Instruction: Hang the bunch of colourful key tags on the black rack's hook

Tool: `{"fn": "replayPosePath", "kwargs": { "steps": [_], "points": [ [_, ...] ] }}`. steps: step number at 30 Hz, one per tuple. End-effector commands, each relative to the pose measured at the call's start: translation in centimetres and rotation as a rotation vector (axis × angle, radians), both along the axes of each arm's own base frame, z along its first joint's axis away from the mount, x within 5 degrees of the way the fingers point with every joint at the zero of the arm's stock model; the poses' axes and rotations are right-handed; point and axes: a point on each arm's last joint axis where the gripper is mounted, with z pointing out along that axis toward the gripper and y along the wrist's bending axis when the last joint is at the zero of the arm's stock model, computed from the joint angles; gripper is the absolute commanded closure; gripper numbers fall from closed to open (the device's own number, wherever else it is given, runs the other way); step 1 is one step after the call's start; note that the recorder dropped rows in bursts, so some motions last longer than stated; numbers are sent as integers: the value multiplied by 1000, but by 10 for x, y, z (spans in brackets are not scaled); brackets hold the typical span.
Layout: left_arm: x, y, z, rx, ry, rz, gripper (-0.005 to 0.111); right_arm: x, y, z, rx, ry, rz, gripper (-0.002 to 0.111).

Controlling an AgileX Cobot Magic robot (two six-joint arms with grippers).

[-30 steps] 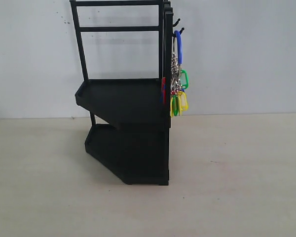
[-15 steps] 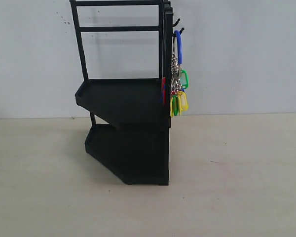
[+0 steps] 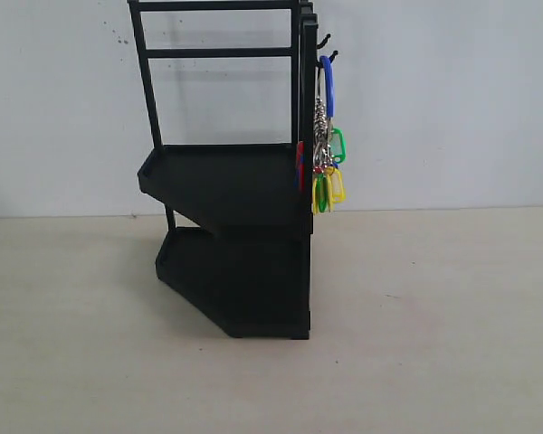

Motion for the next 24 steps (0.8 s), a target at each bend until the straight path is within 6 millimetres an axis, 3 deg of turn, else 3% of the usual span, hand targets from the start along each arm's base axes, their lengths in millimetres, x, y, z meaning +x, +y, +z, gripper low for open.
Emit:
{"fn": "replayPosePath", "kwargs": {
  "steps": [1, 24],
  "points": [
    [0, 0, 1, 8, -11, 0, 102, 0, 0, 1, -17, -6, 0, 108],
    [0, 0, 1, 8, -11, 0, 102, -1, -6, 0, -11, 7, -115, 108]
  ]
}}
